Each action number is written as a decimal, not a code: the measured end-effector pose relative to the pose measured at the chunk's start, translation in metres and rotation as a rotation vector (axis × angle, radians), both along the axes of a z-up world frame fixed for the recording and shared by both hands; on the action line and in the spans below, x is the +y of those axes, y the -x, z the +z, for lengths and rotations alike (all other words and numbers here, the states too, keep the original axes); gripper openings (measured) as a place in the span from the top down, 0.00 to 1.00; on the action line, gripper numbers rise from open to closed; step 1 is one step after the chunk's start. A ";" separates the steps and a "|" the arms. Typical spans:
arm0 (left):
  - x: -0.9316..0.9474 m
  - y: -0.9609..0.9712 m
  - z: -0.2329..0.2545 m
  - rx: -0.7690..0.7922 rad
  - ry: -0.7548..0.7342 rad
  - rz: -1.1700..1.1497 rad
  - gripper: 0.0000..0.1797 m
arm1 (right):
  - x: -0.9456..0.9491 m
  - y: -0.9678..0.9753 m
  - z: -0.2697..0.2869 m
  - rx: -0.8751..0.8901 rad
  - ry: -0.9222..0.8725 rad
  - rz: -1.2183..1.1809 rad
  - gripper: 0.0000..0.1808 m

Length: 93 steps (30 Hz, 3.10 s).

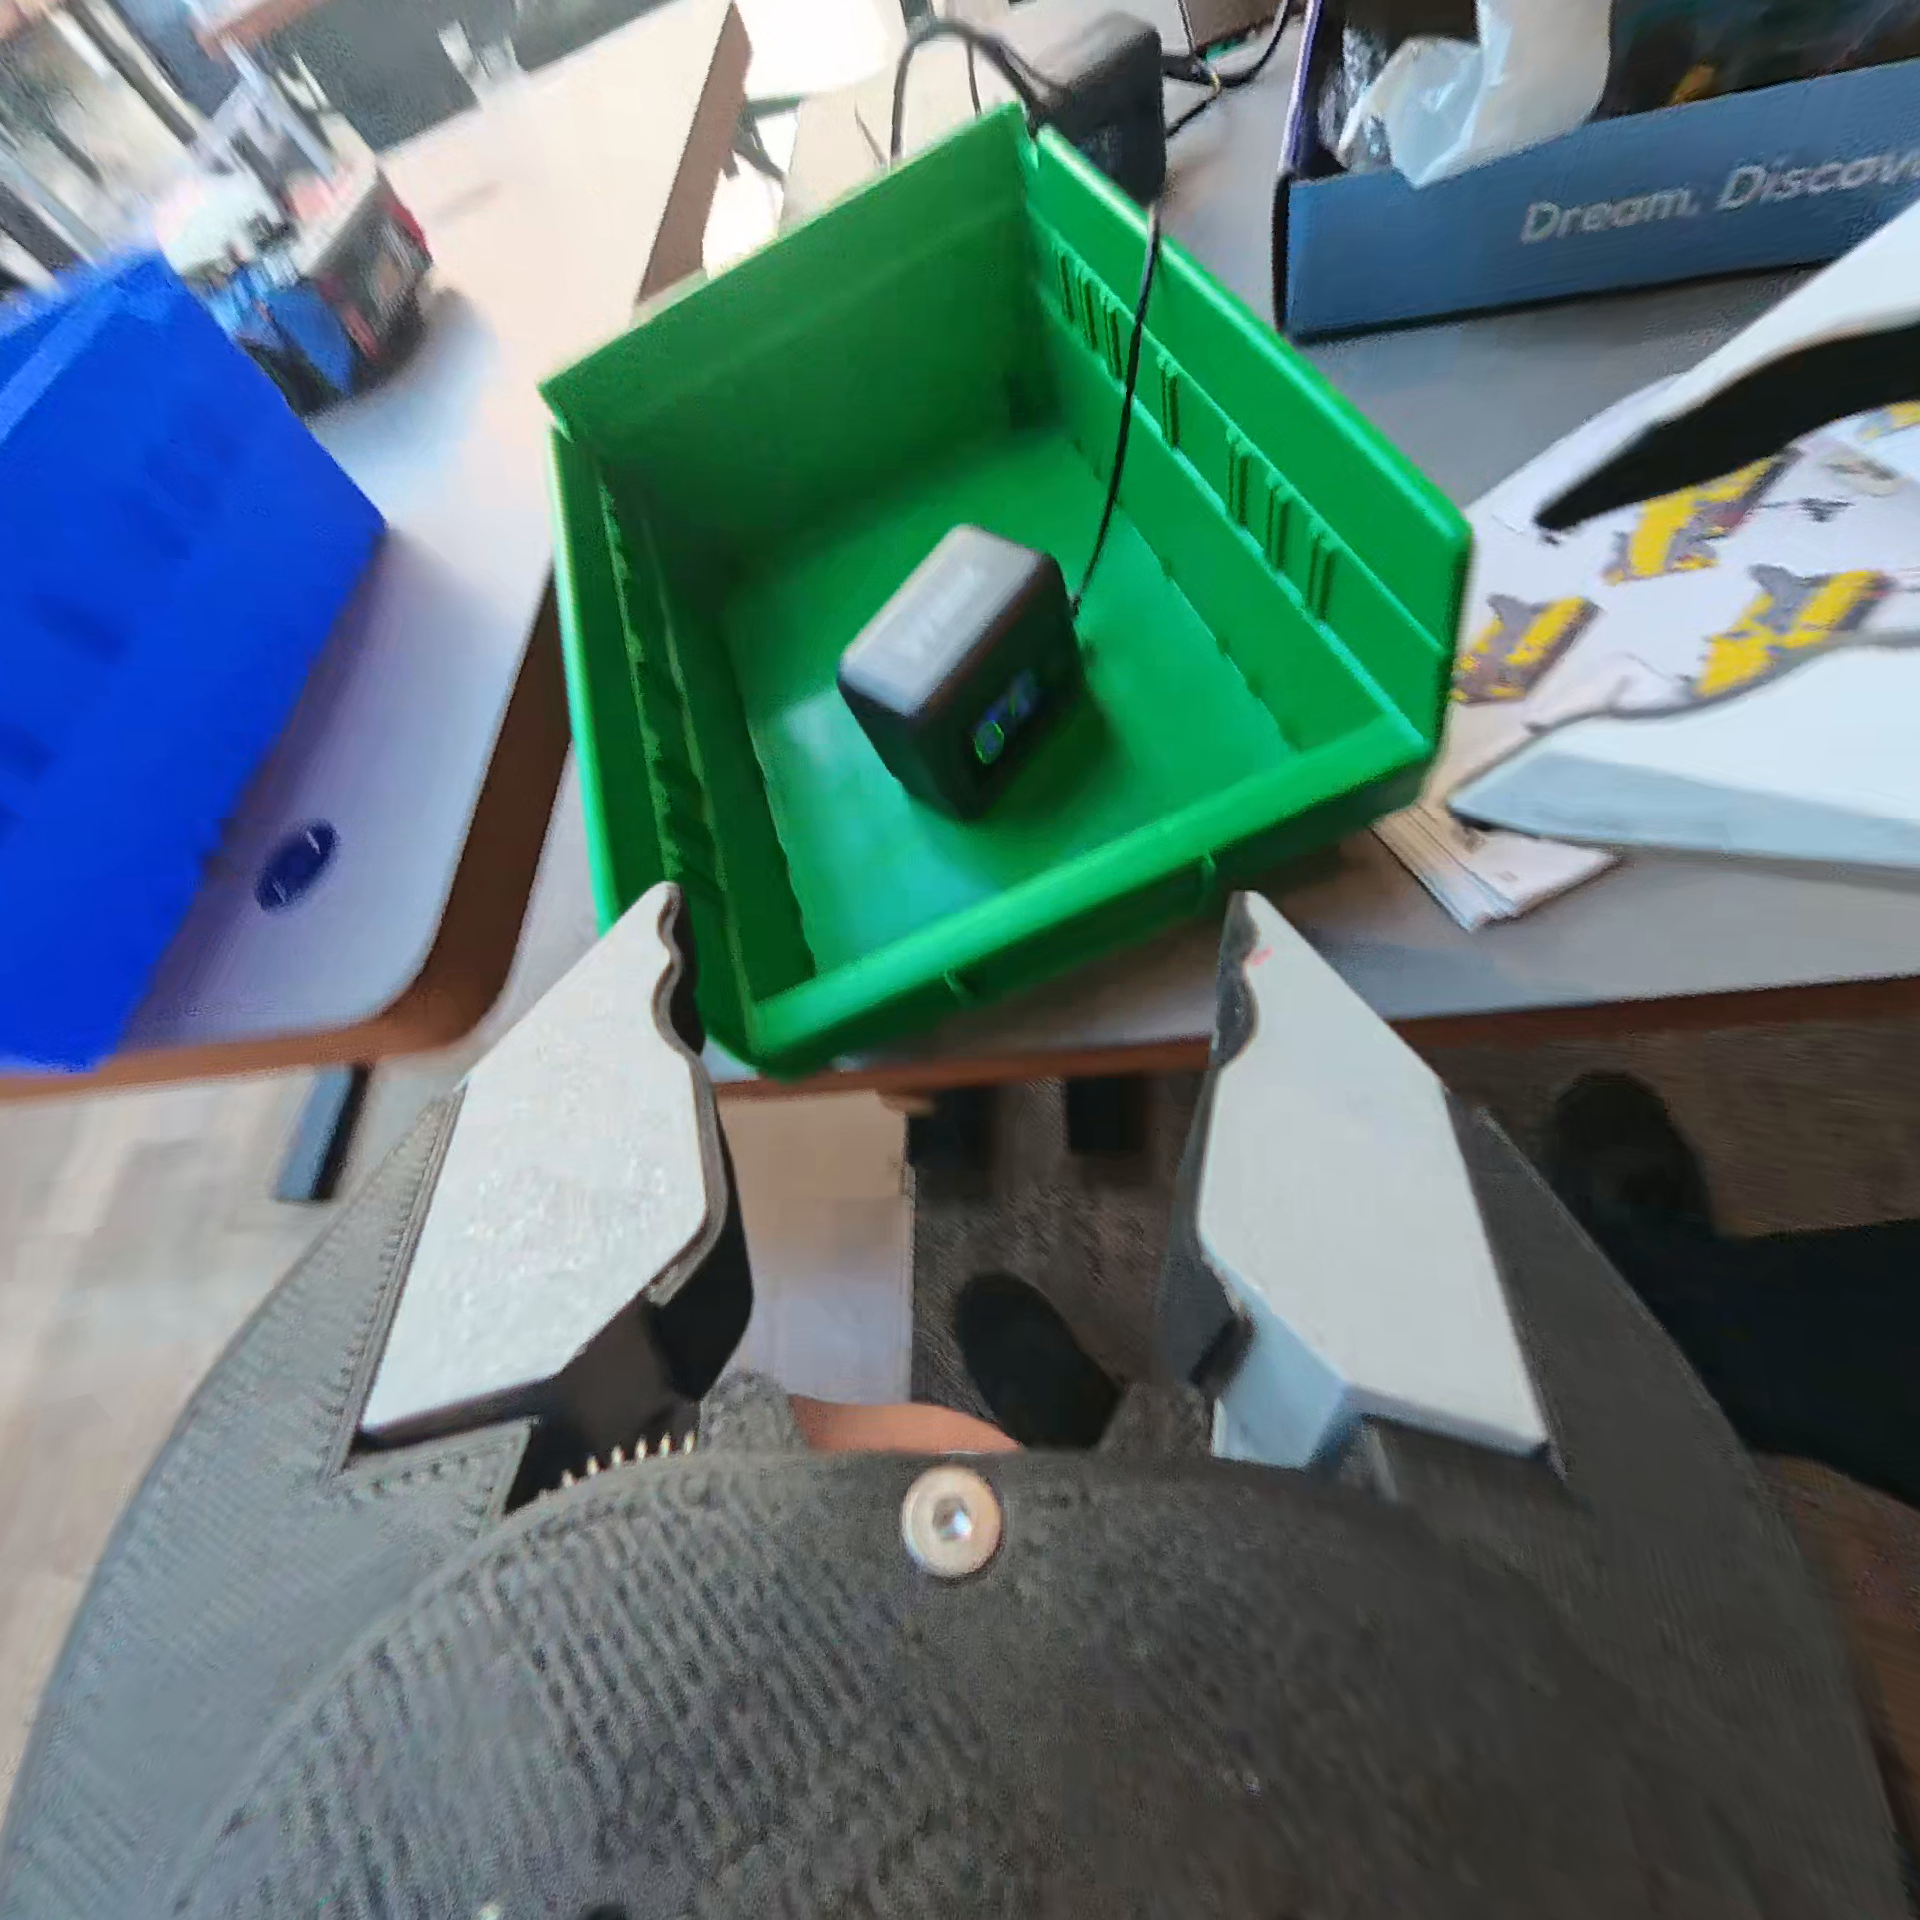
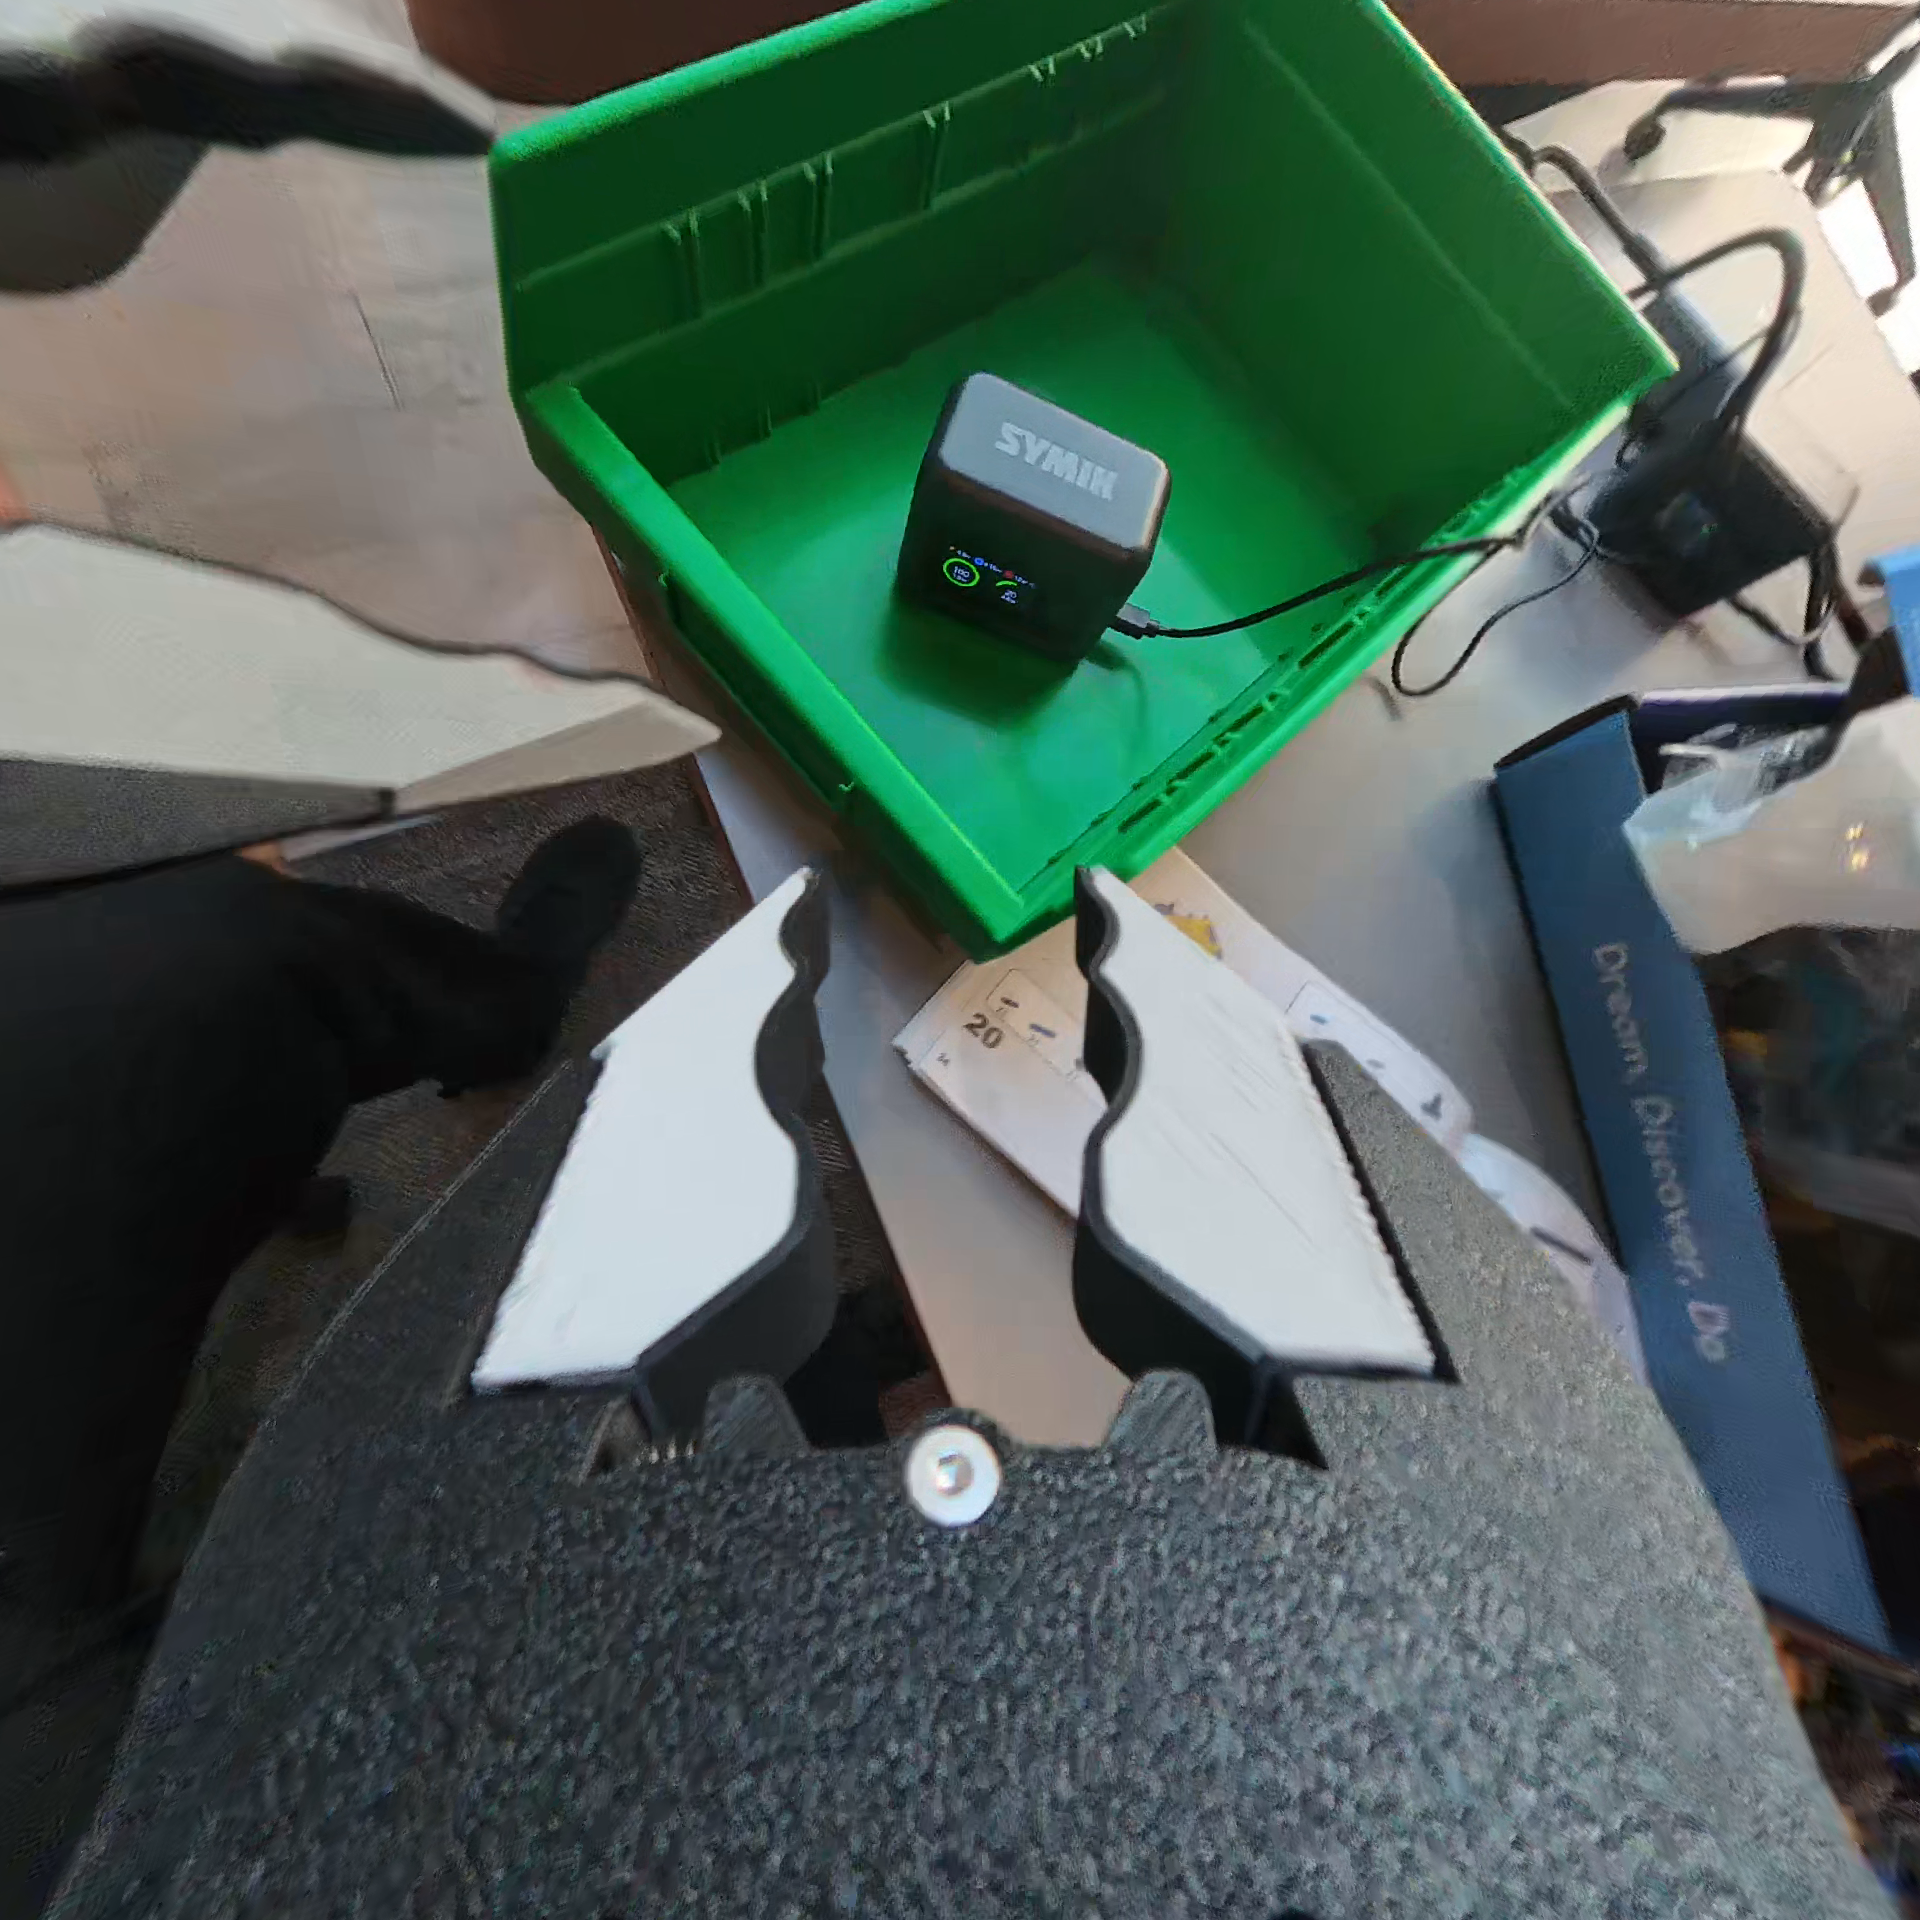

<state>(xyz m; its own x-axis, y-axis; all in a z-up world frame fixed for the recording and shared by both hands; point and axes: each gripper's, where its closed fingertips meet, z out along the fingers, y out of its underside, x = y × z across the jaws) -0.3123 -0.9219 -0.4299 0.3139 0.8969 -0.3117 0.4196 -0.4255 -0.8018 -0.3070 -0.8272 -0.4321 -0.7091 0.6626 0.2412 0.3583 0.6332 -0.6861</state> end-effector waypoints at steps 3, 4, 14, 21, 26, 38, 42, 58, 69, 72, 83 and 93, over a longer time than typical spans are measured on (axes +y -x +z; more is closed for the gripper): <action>0.006 0.033 -0.001 0.022 0.082 -0.085 0.45 | -0.006 0.018 -0.006 -0.014 -0.074 0.138 0.75; 0.006 0.042 -0.003 0.018 0.102 -0.097 0.45 | -0.006 0.026 -0.008 -0.026 -0.093 0.181 0.74; 0.012 0.072 -0.038 -0.141 0.308 -0.454 0.61 | -0.025 0.096 -0.025 -0.117 -0.256 0.628 0.70; -0.012 0.100 -0.050 -0.288 0.288 -0.439 0.58 | -0.052 0.130 -0.045 -0.138 -0.400 0.747 0.66; -0.020 0.117 -0.030 -0.269 0.350 -0.424 0.55 | -0.059 0.141 -0.055 -0.230 -0.357 0.758 0.63; -0.034 0.140 -0.034 -0.075 0.357 -0.341 0.65 | -0.057 0.153 -0.094 -0.396 -0.465 0.692 0.66; -0.026 0.127 -0.023 -0.110 0.270 -0.351 0.60 | -0.053 0.153 -0.095 -0.393 -0.488 0.683 0.66; -0.008 0.103 -0.006 -0.129 0.015 -0.289 0.52 | -0.059 0.153 -0.070 -0.337 -0.245 0.663 0.69; -0.021 0.150 0.010 0.026 0.382 -0.374 0.40 | -0.052 0.155 0.000 -0.329 0.213 0.641 0.69; -0.029 0.159 0.019 0.095 0.296 -0.084 0.42 | -0.051 0.175 0.018 -0.310 0.379 0.546 0.69; 0.022 0.180 0.064 0.194 -0.126 0.189 0.45 | -0.054 0.206 0.063 -0.105 0.897 0.384 0.69; 0.032 0.198 0.022 0.142 -0.097 0.183 0.46 | -0.048 0.203 0.067 -0.118 1.047 0.428 0.69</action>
